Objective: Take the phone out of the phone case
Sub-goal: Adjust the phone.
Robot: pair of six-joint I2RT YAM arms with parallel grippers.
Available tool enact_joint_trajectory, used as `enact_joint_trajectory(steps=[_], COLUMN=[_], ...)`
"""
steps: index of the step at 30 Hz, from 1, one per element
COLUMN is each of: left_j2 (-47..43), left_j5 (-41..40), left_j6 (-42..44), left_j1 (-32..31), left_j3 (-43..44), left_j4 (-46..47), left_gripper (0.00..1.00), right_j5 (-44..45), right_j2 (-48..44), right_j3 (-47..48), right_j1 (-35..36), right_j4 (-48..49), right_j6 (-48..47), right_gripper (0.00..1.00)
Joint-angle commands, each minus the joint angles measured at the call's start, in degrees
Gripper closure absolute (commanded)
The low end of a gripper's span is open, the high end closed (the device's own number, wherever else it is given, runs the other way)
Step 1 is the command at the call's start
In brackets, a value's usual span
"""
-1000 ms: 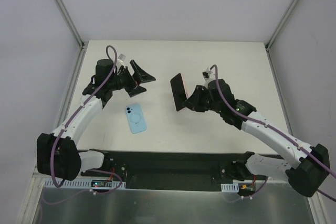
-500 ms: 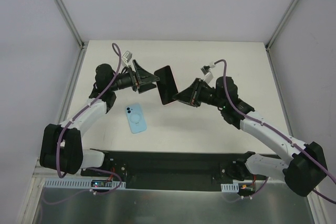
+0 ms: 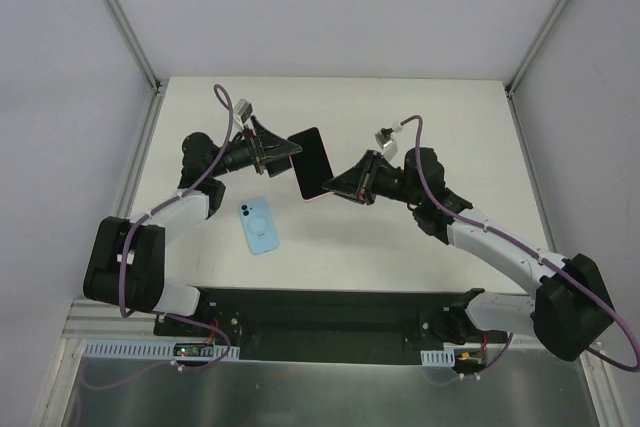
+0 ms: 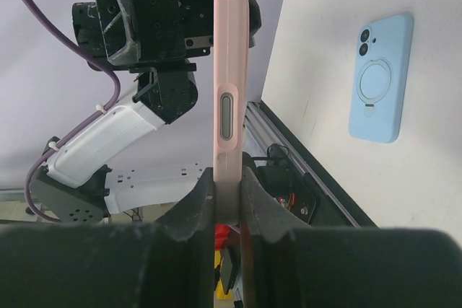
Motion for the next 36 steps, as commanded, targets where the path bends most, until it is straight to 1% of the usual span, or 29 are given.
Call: enact_joint_trajectory(steps=[1,5,9,12,15,16,17,18,19,20,21,23,25,26,27,28,29,30,31,32,33,34,35,36], left_j2=[0.41,2.26,2.52,2.70,2.79,2.79,2.96,2.96,2.88,2.61,2.61,2.52,2.35,2.26,2.17,2.09,1.74,1.56,1.47,1.30,1.21,1.21,1.12,1.12], left_j5=[1.07,1.07,0.45,-0.08,-0.25,-0.25,-0.17,-0.08,-0.25,-0.43,-0.52,-0.43,-0.60,-0.60,-0.87,-0.87,-1.13,-1.39,-1.66,-1.66,-1.57,-1.40,-1.05,-0.61], left_j6=[-2.97,-4.48,-4.39,-4.74,-4.74,-4.74,-4.83,-4.92,-5.18,-5.35,-5.53,-5.88,-5.97,-6.06,-6.15,-6.15,-6.23,-6.24,-6.15,-6.15,-6.23,-6.24,-6.24,-6.06], left_j1=[-0.16,-0.60,-1.39,-1.57,-1.83,-1.92,-2.01,-2.09,-2.09,-2.09,-2.09,-2.09,-2.01,-2.09,-2.09,-2.09,-2.01,-2.01,-2.01,-2.01,-2.01,-2.01,-2.01,-2.01], left_j3=[0.87,1.58,2.10,2.28,2.54,2.63,2.72,2.63,2.54,2.28,2.28,2.28,2.28,2.19,2.19,2.28,2.11,2.10,2.02,2.36,2.46,2.54,2.98,3.33], left_j4=[8.12,10.50,10.59,10.76,10.85,10.85,10.85,11.20,11.46,11.64,11.64,11.64,11.38,11.38,11.38,11.38,11.29,11.20,11.11,11.11,11.11,11.20,12.25,12.34], left_gripper=[0.34,0.40,0.51,0.55,0.53,0.46,0.46,0.46,0.63,0.74,0.83,0.94,0.91,0.91,0.99,1.00,1.00,1.00,1.00,1.00,1.00,1.00,1.00,1.00], right_j5=[-1.76,-1.93,-2.20,-2.72,-3.60,-4.12,-4.30,-4.31,-4.04,-3.78,-3.52,-2.90,-1.85,-1.58,-1.23,-0.45,0.26,1.05,2.80,4.03,5.44,9.28,11.14,12.99], right_j2=[-0.09,0.27,0.62,1.41,3.33,3.95,4.65,5.62,5.89,5.98,5.98,5.81,5.28,4.41,3.88,3.17,1.51,0.63,-0.51,-2.70,-4.03,-5.17,-7.36,-8.34], right_j3=[1.38,1.82,2.35,2.26,1.29,1.03,0.68,0.42,0.41,0.33,0.15,-0.03,-0.38,-0.38,-0.20,0.41,0.85,1.29,1.81,3.30,4.53,5.59,7.60,8.49], right_j1=[0.60,0.87,1.04,1.04,1.22,1.22,1.39,1.48,1.66,1.75,1.75,1.92,1.83,1.92,1.84,2.01,2.01,1.92,2.01,2.10,2.19,2.45,2.54,2.62], right_j4=[8.50,8.50,8.94,11.04,16.83,18.85,22.96,24.05,24.41,24.24,23.89,23.27,21.87,19.34,17.66,15.64,9.96,7.12,4.14,-3.03,-7.19,-11.58,-19.02,-22.05], right_j6=[0.78,0.60,1.13,2.71,6.57,8.14,10.60,11.32,11.50,11.33,10.98,10.71,9.57,8.78,7.90,5.29,3.87,2.11,-1.39,-3.86,-6.14,-8.43,-12.54,-14.06], right_gripper=[0.99,0.99,0.99,0.99,0.99,0.99,0.99,0.99,0.99,0.99,0.99,0.99,0.99,0.99,0.99,0.99,0.99,0.94,0.84,0.76,0.65,0.62,0.60,0.60])
